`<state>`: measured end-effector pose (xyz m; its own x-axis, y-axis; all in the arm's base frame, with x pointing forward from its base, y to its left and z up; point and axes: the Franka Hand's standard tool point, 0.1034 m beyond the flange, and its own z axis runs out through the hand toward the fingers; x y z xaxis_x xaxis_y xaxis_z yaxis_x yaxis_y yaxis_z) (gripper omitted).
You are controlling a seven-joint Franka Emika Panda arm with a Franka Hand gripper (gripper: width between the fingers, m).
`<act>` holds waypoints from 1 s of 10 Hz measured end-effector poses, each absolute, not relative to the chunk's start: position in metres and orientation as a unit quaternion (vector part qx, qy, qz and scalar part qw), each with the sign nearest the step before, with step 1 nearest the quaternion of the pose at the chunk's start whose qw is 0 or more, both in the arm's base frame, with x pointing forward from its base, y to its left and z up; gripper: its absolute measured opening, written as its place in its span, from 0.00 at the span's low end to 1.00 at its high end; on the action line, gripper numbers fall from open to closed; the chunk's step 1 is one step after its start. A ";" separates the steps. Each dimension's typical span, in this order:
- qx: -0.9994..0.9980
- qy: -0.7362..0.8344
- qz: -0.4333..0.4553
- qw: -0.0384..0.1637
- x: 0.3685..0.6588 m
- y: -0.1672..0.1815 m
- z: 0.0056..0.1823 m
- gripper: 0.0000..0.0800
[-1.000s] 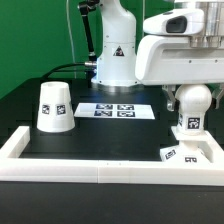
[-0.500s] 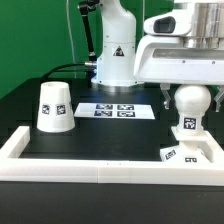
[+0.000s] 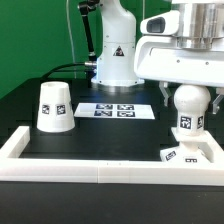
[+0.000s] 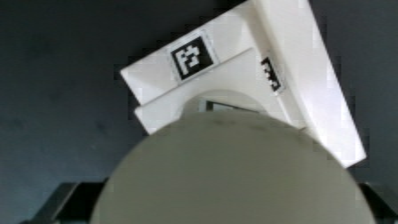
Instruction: Assemble lamp
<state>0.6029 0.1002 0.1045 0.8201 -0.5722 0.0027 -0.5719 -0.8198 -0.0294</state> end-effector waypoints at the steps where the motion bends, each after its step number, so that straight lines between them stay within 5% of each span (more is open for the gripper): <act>1: -0.936 0.352 0.003 0.018 0.601 0.101 0.105 0.72; 10: -0.730 0.680 0.050 0.049 0.598 0.108 0.104 0.72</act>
Offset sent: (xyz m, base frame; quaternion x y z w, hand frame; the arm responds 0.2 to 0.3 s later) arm 0.0000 0.0000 0.0000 0.0000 0.0000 0.1938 0.9810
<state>0.5977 0.1084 0.1044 0.0696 -0.9878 -0.1392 -0.9976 -0.0699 -0.0029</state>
